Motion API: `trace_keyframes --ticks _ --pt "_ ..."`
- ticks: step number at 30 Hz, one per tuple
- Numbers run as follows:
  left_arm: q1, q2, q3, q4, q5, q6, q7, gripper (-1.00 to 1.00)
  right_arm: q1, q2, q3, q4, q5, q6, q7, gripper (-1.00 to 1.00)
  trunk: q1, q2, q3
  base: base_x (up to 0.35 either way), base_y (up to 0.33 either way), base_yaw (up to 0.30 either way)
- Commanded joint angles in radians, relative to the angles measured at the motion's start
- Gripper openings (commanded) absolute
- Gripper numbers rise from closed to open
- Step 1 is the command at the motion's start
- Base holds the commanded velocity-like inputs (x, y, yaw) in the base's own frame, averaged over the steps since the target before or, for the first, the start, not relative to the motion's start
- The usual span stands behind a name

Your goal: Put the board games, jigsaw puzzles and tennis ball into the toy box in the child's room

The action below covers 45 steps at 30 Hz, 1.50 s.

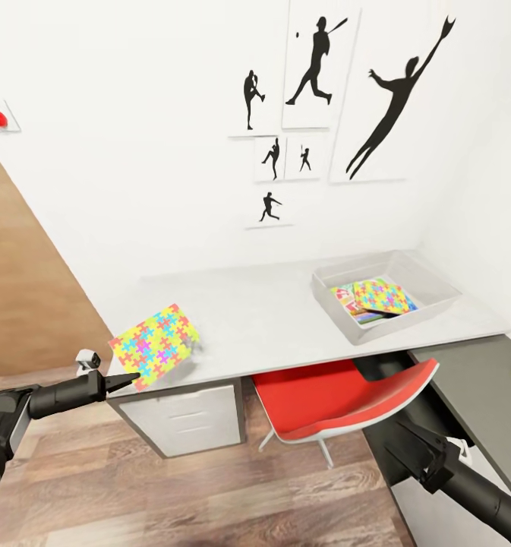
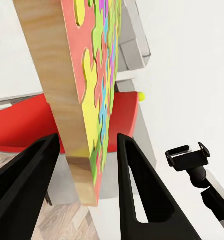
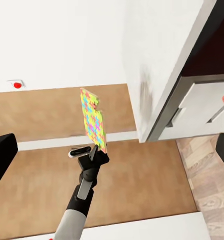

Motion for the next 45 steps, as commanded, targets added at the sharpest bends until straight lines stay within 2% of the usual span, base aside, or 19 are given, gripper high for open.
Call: trace_keyframes --ticks 1,45 --pt "-0.001 0.0 0.0 0.0 -0.001 0.011 -0.004 -1.0 0.0 0.0 -0.001 0.0 0.004 0.004 0.005 1.0 0.001 -0.002 0.0 0.0 0.0 0.0" --pt "-0.001 -0.001 0.0 0.0 -0.001 0.011 -0.004 -1.0 0.0 0.002 -0.001 0.0 0.004 0.004 0.004 1.0 0.001 -0.002 0.073 0.0 0.0 0.0"
